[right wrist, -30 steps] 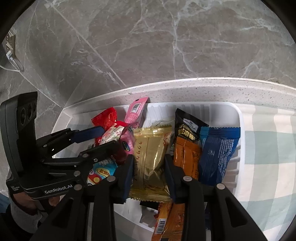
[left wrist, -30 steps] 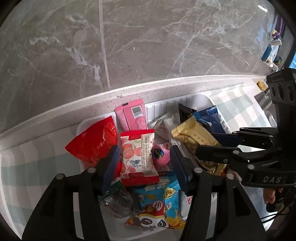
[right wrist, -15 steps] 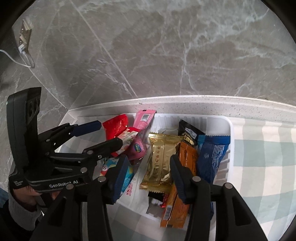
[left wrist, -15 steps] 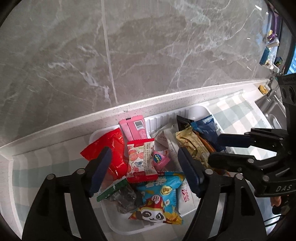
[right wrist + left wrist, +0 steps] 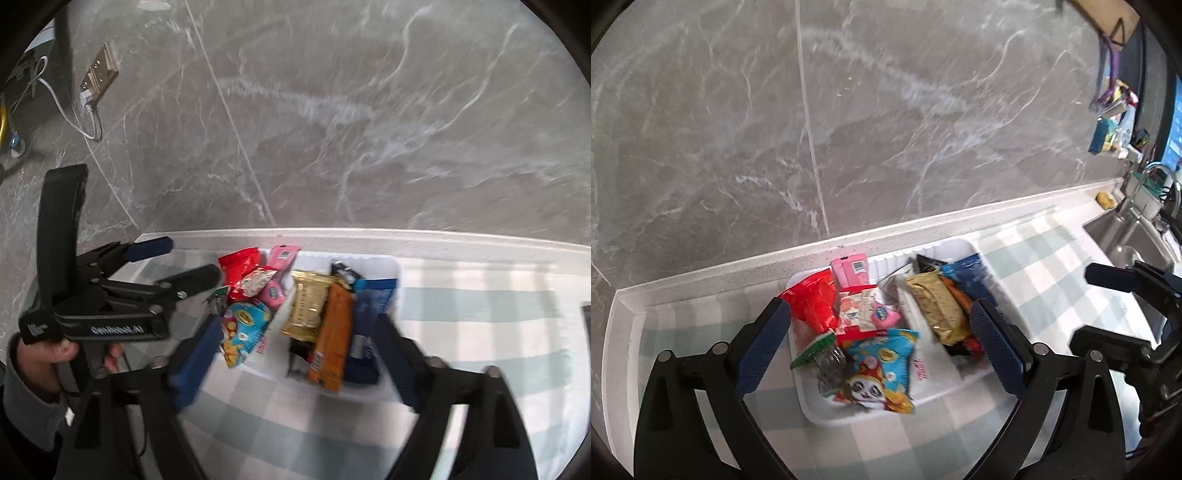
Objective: Organize snacks
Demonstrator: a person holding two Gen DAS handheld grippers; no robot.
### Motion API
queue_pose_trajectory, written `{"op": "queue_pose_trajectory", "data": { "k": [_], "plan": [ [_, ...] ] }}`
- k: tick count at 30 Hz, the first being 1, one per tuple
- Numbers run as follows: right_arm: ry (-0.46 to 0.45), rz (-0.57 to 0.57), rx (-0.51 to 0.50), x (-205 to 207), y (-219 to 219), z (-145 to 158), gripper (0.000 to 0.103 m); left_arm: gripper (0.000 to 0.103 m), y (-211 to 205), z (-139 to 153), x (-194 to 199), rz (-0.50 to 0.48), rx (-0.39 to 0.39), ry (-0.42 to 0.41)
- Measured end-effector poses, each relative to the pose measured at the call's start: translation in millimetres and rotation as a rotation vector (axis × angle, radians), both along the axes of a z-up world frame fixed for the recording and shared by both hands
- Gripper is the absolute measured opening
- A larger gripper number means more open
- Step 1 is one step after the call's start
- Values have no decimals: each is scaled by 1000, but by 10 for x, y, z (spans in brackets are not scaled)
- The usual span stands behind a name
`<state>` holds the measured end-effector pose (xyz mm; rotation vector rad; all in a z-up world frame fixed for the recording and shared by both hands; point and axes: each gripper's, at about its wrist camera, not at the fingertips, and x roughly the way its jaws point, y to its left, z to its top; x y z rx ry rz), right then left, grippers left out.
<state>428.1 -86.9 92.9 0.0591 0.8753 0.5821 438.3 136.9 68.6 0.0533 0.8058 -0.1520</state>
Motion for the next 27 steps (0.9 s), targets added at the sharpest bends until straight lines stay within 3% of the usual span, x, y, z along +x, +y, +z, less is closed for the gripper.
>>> {"op": "queue_pose_trajectory", "data": {
  "k": [9, 27],
  "plan": [
    [-105, -124, -35, -546, -484, 356, 102, 102, -235, 411, -594, -21, 3, -71],
    [-162, -224, -47, -1411, -921, 624, 102, 102, -643, 829, -1565, -97, 34, -133]
  ]
}}
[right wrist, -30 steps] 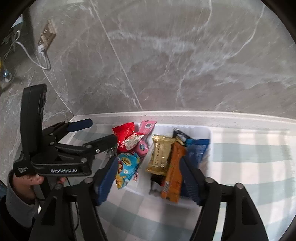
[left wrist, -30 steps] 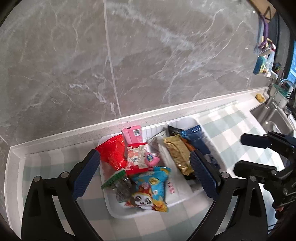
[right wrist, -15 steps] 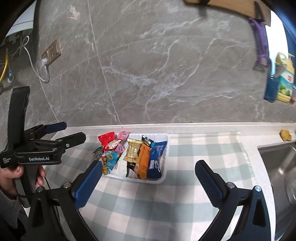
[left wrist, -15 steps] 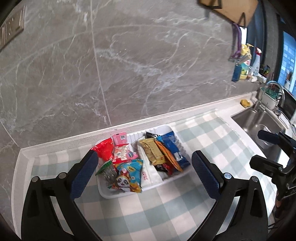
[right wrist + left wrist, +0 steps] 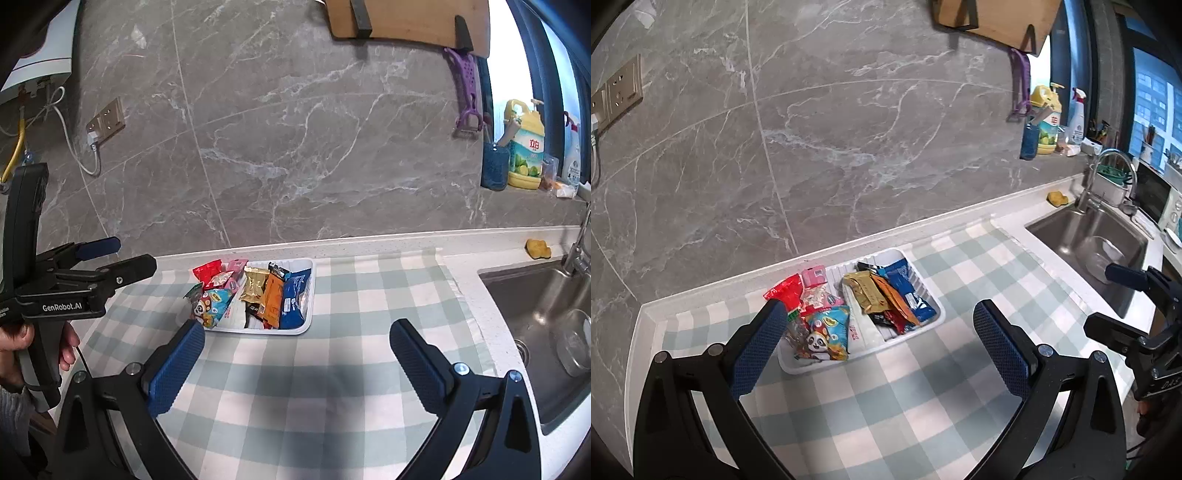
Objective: Organize snacks
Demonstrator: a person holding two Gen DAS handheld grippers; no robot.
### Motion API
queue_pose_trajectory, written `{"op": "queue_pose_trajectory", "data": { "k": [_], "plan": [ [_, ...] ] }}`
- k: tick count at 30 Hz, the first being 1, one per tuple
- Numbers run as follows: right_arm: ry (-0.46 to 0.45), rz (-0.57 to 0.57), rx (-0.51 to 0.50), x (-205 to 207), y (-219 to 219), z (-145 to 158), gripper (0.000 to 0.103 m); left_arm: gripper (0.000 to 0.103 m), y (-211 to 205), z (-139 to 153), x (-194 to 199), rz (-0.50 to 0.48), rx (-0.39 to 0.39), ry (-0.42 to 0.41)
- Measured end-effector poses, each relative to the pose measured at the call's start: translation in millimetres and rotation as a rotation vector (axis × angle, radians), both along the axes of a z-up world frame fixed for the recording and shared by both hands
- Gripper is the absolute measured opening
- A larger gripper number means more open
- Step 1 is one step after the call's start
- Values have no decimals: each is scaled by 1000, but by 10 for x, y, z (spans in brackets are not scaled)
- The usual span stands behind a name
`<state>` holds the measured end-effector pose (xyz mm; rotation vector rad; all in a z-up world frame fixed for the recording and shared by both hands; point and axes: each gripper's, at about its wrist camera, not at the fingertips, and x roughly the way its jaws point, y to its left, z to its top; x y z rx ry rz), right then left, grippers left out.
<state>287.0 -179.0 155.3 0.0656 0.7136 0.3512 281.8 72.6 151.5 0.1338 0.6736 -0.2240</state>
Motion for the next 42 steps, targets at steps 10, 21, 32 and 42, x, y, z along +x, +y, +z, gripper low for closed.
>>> {"op": "queue_pose_trajectory", "data": {
  "k": [10, 21, 32, 42],
  "plan": [
    [-44, 11, -38, -235, 26, 134, 102, 102, -35, -104, -307, -17, -8, 21],
    [11, 42, -53, -370, 164, -58, 102, 102, 152, -528, -482, 16, -24, 115],
    [20, 53, -59, -410, 242, -91, 102, 102, 234, -626, -515, 19, -23, 127],
    [21, 53, -57, -417, 235, -93, 102, 102, 256, -617, -539, 14, -24, 124]
  ]
}}
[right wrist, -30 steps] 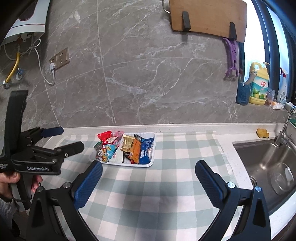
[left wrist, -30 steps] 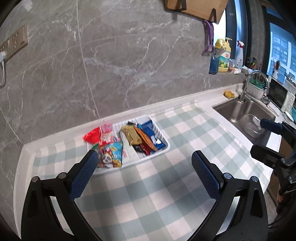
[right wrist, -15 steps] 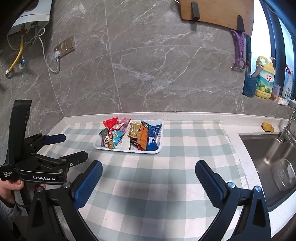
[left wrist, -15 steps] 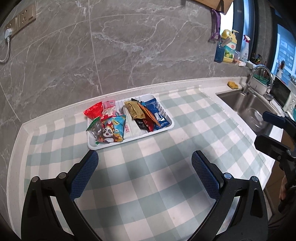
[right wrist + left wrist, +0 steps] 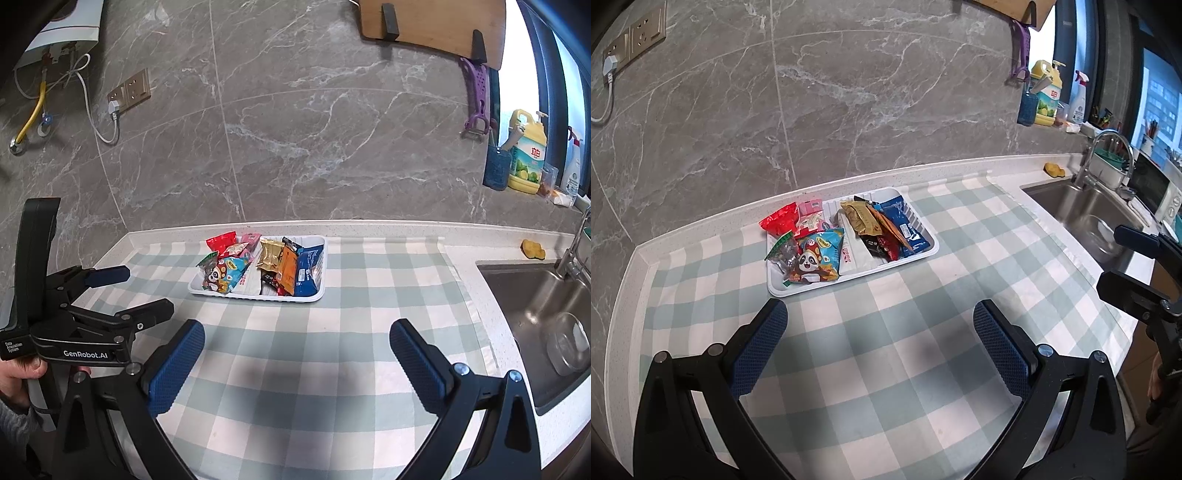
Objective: Organize snacks
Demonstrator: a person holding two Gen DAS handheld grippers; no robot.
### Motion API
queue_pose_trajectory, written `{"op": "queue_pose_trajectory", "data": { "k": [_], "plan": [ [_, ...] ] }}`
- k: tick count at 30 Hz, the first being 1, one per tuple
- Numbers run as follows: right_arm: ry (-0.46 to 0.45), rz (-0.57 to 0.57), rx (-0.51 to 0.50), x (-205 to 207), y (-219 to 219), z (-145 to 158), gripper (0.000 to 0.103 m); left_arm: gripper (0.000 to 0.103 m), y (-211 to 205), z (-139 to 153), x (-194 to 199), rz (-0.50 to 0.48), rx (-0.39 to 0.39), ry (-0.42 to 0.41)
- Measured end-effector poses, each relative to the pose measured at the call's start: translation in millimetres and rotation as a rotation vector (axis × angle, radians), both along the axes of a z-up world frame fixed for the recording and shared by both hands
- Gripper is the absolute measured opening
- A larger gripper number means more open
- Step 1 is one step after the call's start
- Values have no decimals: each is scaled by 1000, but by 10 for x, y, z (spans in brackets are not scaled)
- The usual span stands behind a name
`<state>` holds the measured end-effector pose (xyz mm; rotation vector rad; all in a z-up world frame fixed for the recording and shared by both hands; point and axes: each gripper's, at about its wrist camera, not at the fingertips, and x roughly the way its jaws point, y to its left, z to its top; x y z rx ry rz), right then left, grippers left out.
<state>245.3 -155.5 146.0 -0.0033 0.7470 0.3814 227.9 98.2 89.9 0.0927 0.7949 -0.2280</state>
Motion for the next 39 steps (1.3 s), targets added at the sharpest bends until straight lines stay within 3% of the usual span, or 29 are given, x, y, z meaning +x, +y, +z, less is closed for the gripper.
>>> {"op": "queue_pose_trajectory", "data": {
  "k": [39],
  "plan": [
    [1, -4, 5, -23, -6, -3, 102, 102, -2, 107, -4, -6, -16, -21]
  ]
}}
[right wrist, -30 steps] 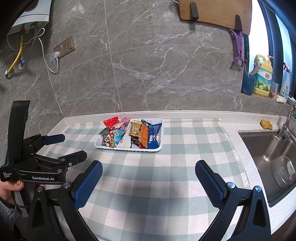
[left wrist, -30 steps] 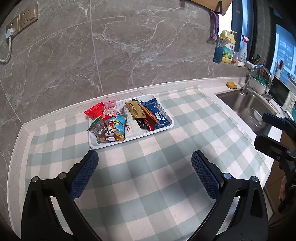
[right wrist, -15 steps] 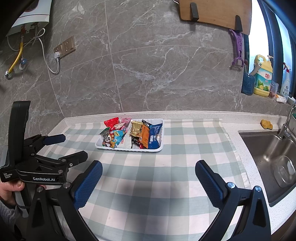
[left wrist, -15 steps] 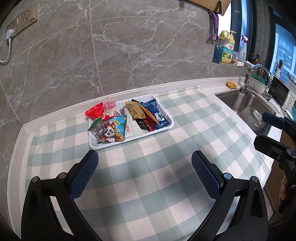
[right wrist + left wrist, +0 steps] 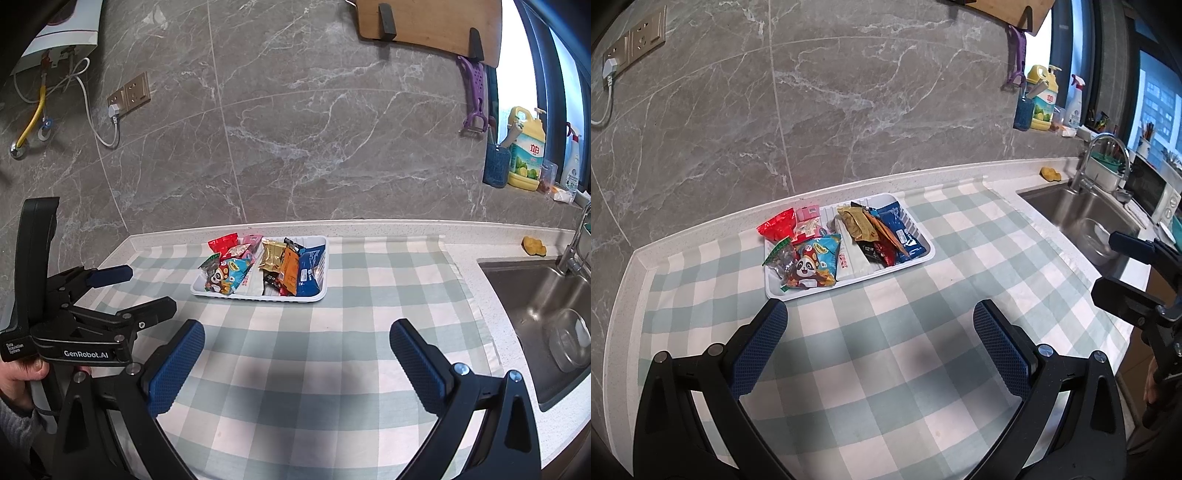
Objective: Organize snacks
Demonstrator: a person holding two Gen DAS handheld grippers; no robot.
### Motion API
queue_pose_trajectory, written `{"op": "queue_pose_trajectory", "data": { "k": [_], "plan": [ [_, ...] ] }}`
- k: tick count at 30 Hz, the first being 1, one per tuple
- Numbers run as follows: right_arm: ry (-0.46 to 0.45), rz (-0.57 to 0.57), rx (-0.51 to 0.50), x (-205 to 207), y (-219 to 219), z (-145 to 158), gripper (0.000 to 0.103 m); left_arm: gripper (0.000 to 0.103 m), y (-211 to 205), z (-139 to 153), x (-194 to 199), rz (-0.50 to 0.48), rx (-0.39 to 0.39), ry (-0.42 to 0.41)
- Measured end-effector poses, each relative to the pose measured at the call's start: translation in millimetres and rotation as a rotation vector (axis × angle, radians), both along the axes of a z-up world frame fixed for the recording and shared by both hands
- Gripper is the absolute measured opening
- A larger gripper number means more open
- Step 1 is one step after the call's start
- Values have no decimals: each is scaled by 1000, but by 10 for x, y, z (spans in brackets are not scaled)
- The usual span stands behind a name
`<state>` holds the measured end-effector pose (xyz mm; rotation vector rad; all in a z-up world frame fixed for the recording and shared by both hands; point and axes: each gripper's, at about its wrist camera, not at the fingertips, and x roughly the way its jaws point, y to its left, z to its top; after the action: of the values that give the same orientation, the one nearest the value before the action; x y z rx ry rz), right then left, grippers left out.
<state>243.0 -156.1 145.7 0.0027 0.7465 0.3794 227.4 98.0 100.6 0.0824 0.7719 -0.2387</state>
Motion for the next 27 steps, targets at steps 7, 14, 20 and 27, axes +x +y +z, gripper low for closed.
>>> {"op": "queue_pose_trajectory", "data": {
  "k": [7, 14, 20, 27],
  "plan": [
    [0, 0, 2, 7, -9, -5, 102, 102, -51, 61, 9, 28, 56, -62],
    [8, 0, 7, -47, 69, -13, 102, 102, -143, 143, -51, 50, 120, -176],
    [16, -7, 13, -51, 97, -34, 102, 102, -200, 64, -65, 108, 194, -204],
    [30, -19, 21, -76, 117, -75, 102, 102, -239, 10, -133, 96, 198, -218]
  ]
}}
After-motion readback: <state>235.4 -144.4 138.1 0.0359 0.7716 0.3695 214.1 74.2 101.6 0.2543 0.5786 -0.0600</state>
